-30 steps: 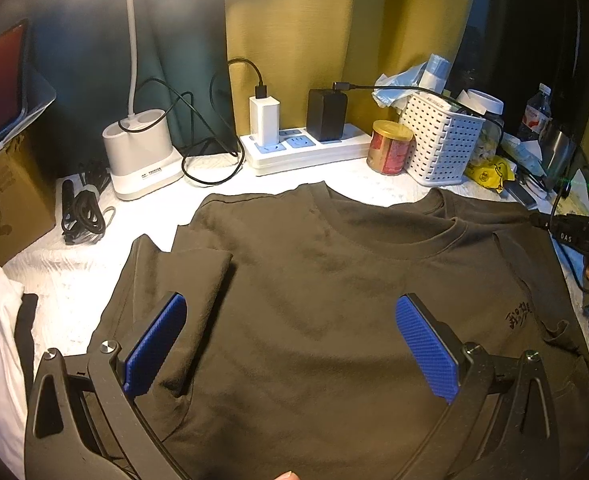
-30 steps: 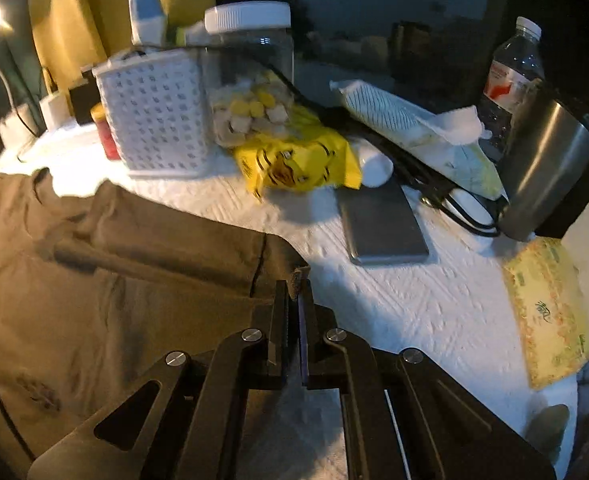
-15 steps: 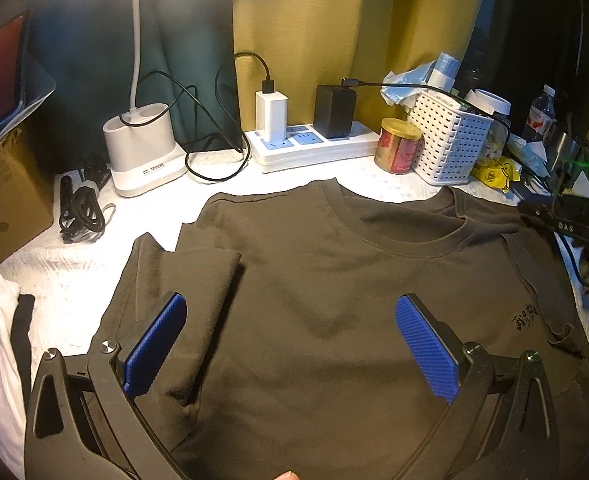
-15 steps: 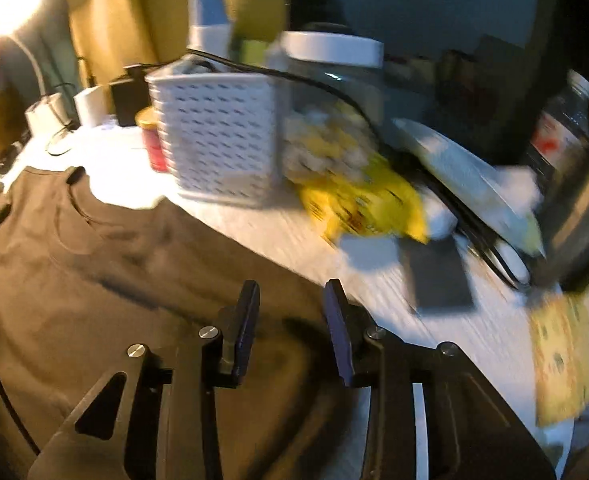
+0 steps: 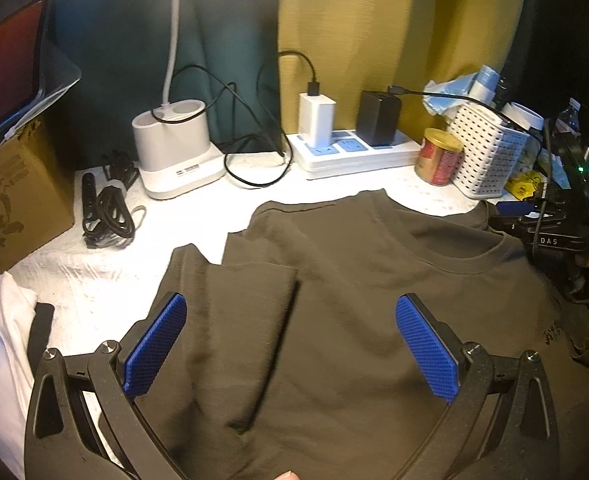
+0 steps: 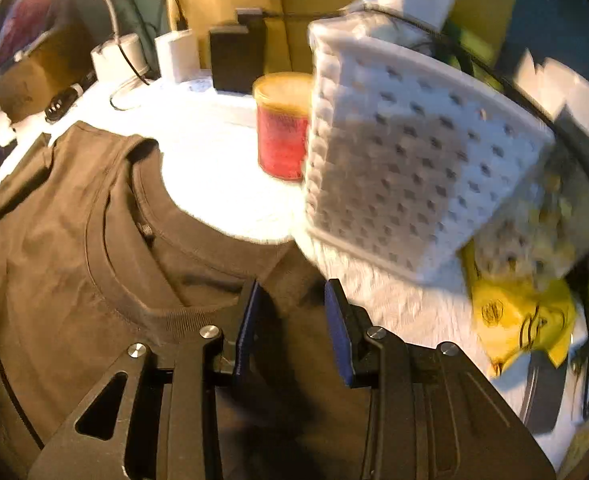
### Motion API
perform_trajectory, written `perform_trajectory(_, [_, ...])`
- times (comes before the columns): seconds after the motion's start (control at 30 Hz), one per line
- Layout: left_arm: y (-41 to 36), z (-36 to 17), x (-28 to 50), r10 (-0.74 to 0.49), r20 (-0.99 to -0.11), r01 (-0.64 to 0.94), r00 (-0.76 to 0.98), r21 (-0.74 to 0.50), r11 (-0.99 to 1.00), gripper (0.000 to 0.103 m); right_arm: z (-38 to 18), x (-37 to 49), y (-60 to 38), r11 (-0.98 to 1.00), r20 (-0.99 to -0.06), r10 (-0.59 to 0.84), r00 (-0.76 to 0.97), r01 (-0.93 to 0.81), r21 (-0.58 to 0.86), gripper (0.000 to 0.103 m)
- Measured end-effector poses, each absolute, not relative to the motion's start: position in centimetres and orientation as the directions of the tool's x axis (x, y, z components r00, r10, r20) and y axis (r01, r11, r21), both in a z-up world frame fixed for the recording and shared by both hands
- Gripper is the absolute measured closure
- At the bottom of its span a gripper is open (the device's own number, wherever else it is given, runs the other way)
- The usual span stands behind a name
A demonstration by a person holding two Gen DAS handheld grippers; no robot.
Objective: Fold small clothes
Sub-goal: 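Move the left gripper to the opposite side edge and grasp it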
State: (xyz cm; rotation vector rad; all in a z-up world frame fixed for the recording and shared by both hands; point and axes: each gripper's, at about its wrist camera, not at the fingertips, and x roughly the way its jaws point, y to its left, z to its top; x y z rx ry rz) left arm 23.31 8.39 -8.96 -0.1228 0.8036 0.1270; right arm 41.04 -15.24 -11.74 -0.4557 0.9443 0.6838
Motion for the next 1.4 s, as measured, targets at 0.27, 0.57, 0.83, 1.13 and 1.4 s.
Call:
perform_trajectory(0.27, [10.4, -9.0, 22.6, 0.11, -0.727, -0.204, 0.678, -0.042, 0.978, 0.001, -11.7, 42.6, -15.6, 0.784, -0.831, 0.247, 0.498, -0.607, -0.13, 0.097])
perform_trajectory(0.57, [13.6, -9.1, 20.7, 0.148, -0.742, -0.257, 0.654, -0.033, 0.966, 0.001, -10.8, 41.4, -15.9, 0.816, -0.827, 0.225, 0.516, -0.564, -0.129, 0.071])
perform_trajectory(0.83, [15.8, -10.9, 19.8, 0.109, -0.777, -0.261, 0.62, -0.073, 0.963, 0.001, -7.8, 37.3, -16.9, 0.852, -0.8, 0.221, 0.558, -0.51, -0.12, 0.056])
perform_trajectory(1.13, [17.7, -11.9, 18.5, 0.037, -0.799, -0.224, 0.601, -0.124, 0.967, 0.008, -5.5, 31.2, -19.6, 0.895, -0.778, 0.221, 0.588, -0.439, -0.077, 0.056])
perform_trajectory(1.4, [17.7, -12.6, 16.7, 0.025, -0.805, -0.162, 0.593, -0.088, 0.983, 0.029, -5.0, 26.8, -21.7, 0.928, -0.775, 0.217, 0.594, -0.372, -0.026, 0.056])
